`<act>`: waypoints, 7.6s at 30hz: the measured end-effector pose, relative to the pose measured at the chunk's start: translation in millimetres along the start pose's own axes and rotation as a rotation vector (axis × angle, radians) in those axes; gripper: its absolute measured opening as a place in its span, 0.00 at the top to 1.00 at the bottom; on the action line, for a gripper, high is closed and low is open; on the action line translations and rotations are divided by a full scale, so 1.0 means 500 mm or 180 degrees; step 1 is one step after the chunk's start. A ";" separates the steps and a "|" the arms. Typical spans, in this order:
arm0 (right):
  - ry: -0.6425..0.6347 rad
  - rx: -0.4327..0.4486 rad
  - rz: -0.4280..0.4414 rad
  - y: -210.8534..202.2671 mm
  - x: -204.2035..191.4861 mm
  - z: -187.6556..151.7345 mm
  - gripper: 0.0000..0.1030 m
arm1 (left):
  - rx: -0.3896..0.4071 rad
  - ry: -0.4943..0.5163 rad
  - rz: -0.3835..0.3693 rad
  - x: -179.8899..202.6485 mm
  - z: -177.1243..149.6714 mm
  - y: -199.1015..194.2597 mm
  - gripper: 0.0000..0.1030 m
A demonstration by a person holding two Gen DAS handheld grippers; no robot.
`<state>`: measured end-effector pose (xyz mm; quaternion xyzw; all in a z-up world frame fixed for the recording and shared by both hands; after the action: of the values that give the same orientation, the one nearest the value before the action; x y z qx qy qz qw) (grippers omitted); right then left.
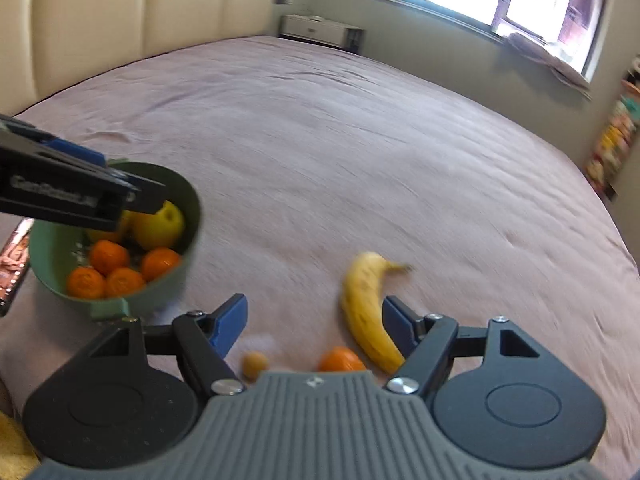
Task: Organize fruits
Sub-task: 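Move both open tools back toward the small brown fruits, then grasp a small brown fruit with the left tool while the right tool grasps another, then carry both small brown fruits over the green colander with both tools, then open both tools to drop the small fruits into the colander, then move both open tools back toward the banana and mandarin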
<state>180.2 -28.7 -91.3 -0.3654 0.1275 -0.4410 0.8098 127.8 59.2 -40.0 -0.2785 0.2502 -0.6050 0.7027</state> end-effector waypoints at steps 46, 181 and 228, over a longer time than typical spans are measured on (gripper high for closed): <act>0.1407 -0.0688 -0.0273 0.046 0.171 -0.260 0.58 | -0.0285 0.0619 -0.0363 0.206 -0.187 0.139 0.46; -0.1395 -0.1507 0.1654 0.204 -0.273 0.083 0.78 | -0.1333 -0.1180 -0.0421 -0.179 -0.090 0.179 0.74; -0.0430 -0.0658 0.1027 0.062 -0.131 0.070 0.59 | -0.0591 -0.0677 -0.0448 -0.090 -0.013 0.066 0.48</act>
<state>180.3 51.5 -96.2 -0.4502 0.1744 -0.2646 0.8348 140.2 107.0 -67.0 -0.4216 0.2091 -0.5942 0.6523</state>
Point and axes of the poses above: each gripper's, at about its wrist camera, not at the fingertips, and y roughly the way its jaws point, x to its right, z to its top, the point moved 8 cm from there along y, roughly the way its jaws point, and after that the axes turned 4 degrees about z, right-handed, at the moved point
